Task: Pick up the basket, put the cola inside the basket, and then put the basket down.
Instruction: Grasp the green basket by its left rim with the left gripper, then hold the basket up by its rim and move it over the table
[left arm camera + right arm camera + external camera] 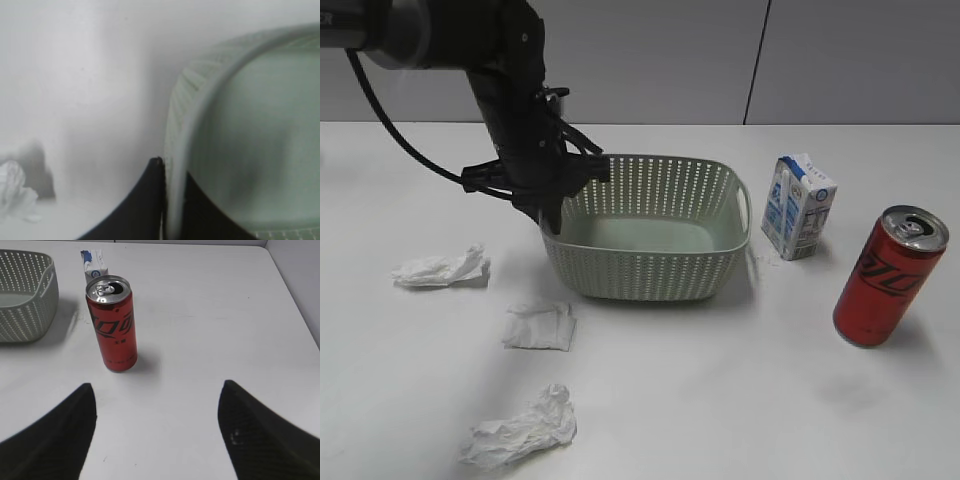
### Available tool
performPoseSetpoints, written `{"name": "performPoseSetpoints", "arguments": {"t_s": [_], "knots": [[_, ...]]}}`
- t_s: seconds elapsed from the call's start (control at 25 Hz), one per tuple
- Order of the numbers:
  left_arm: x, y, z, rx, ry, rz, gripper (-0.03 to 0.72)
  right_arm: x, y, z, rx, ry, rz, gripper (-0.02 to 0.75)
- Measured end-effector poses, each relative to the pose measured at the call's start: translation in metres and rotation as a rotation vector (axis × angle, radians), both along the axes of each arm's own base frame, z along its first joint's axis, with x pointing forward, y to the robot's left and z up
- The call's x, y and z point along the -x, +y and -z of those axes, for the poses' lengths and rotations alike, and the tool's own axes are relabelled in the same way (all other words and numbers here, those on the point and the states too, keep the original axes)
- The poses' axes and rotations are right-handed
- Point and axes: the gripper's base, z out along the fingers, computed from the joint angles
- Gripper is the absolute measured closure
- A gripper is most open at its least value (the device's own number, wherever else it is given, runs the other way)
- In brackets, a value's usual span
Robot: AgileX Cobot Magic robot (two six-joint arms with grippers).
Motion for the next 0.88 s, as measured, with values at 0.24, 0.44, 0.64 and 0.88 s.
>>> {"name": "performPoseSetpoints", "arguments": {"t_s": [0.24, 0.44, 0.64, 0.88], "knots": [[0.01, 0.018, -0.053, 0.021, -0.048, -0.009, 0.685, -0.002, 0.0, -0.003, -0.005, 0.012, -0.003, 0.167], [0.03, 0.034, -0.066, 0.026, -0.073, -0.027, 0.685, -0.014, 0.006, -0.026, -0.061, 0.087, -0.035, 0.167], [0.057, 0.046, -0.046, 0.034, -0.045, -0.056, 0.686, -0.04, 0.01, -0.051, -0.098, 0.256, -0.057, 0.167], [0.065, 0.05, -0.045, 0.038, -0.065, -0.052, 0.686, -0.097, 0.019, -0.064, -0.17, 0.456, -0.1, 0.151]]}}
